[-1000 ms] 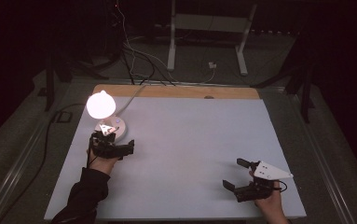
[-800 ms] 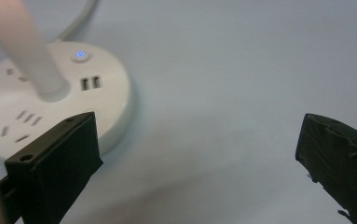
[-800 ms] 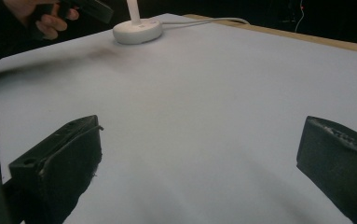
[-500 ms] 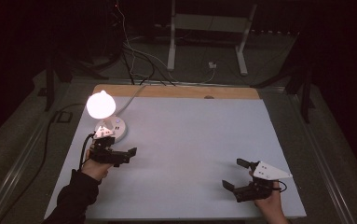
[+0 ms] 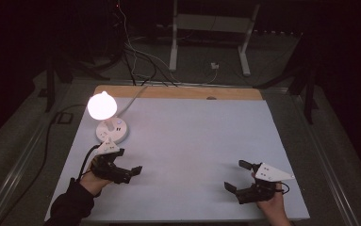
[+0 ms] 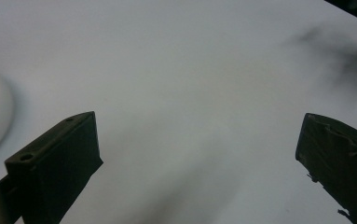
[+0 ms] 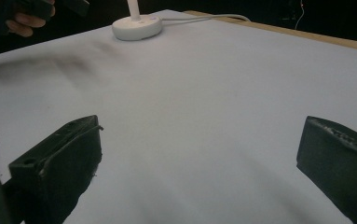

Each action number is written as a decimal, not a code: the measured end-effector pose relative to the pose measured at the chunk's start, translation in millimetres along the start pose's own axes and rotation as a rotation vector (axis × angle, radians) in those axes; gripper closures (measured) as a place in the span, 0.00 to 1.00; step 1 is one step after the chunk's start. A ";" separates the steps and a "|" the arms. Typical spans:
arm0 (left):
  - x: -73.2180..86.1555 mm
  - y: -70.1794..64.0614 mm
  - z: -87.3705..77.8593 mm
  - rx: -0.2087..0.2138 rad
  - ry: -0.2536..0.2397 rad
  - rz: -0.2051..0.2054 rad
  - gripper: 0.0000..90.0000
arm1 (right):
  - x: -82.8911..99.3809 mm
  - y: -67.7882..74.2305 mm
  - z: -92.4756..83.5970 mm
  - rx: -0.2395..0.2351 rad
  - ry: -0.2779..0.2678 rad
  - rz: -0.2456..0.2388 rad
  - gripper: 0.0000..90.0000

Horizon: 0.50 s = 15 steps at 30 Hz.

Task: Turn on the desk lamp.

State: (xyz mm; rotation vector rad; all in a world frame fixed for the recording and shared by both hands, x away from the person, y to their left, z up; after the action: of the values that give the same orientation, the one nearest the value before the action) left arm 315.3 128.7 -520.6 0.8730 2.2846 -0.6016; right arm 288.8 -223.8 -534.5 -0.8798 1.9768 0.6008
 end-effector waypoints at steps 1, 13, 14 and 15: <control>1.1 -1.9 -0.1 0.008 -0.001 0.014 0.00 | 0.2 0.1 0.2 0.000 0.001 -0.001 0.00; 25.9 -19.3 4.9 0.067 0.020 0.114 0.00 | 0.6 0.7 0.8 -0.002 0.006 -0.002 0.00; 28.2 -19.5 5.2 0.065 0.021 0.125 0.00 | 0.7 0.6 0.9 -0.001 0.006 -0.001 0.00; 29.4 -20.0 5.2 0.068 0.016 0.132 0.00 | 0.7 0.6 0.8 -0.001 0.006 -0.001 0.00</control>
State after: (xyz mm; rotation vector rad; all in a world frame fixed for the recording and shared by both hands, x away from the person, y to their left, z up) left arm 285.7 124.6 -540.5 1.0562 2.2113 -0.6177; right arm 288.5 -223.2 -535.4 -0.8841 1.9818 0.5997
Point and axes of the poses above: each handheld gripper's, and its own axes: z roughly forward along the jaws, x roughly out of its underside, y roughly to its left, the point moved 9 cm from there along z, roughly forward along the jaws, and after that the axes turned 9 degrees about y, right-handed, at the moved point
